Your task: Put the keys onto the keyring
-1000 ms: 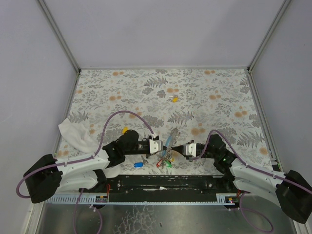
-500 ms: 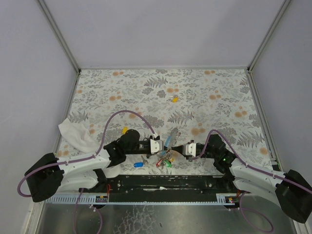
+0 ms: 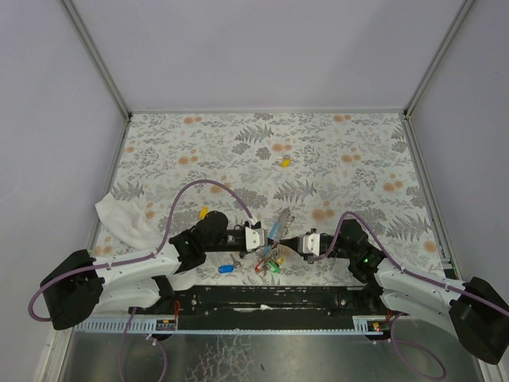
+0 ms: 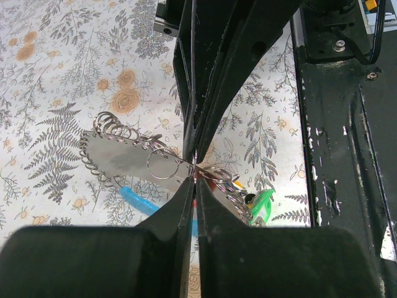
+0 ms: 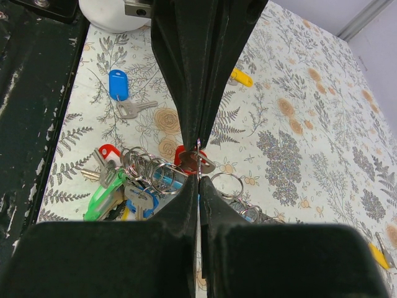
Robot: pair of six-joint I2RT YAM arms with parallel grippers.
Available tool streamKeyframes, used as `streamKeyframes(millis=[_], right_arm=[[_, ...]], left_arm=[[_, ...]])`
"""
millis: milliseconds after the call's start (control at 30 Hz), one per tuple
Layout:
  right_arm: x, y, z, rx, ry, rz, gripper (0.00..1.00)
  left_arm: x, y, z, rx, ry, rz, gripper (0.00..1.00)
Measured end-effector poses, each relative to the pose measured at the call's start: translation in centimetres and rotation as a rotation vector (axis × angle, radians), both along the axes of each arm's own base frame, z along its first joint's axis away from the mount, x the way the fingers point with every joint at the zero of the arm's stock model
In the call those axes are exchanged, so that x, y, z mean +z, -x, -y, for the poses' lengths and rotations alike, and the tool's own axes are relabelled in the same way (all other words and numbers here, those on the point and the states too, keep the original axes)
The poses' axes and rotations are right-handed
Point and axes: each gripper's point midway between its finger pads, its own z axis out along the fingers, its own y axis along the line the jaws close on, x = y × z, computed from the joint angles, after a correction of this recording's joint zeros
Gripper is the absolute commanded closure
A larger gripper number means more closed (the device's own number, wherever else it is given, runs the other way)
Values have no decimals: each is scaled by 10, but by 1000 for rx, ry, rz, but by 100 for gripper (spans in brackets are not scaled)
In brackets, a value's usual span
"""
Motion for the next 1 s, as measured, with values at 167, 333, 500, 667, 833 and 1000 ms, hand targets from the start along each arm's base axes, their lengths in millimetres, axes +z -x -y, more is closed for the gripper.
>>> streamKeyframes(millis=[167,333,500,667,833,1000], right_arm=[[0,0,0,-3,0,0,100],[0,0,0,-3,0,1,100],[0,0,0,-3,0,1,100],[0,-1,0,-4,0,1,100],[0,-2,0,-10,1,2,100],[0,-2,0,-11,1,2,100]], left_arm=[[-1,-1,-1,10,-7,-1,100],[-2,-3,-1,19,-10,0,100],[-2,-3,-1,21,-10,1,100],[-2,-4,-2,26,-11,2,100],[-2,-5,-2,28,-11,3,100],[-2,-5,-2,28,-11,3,100]])
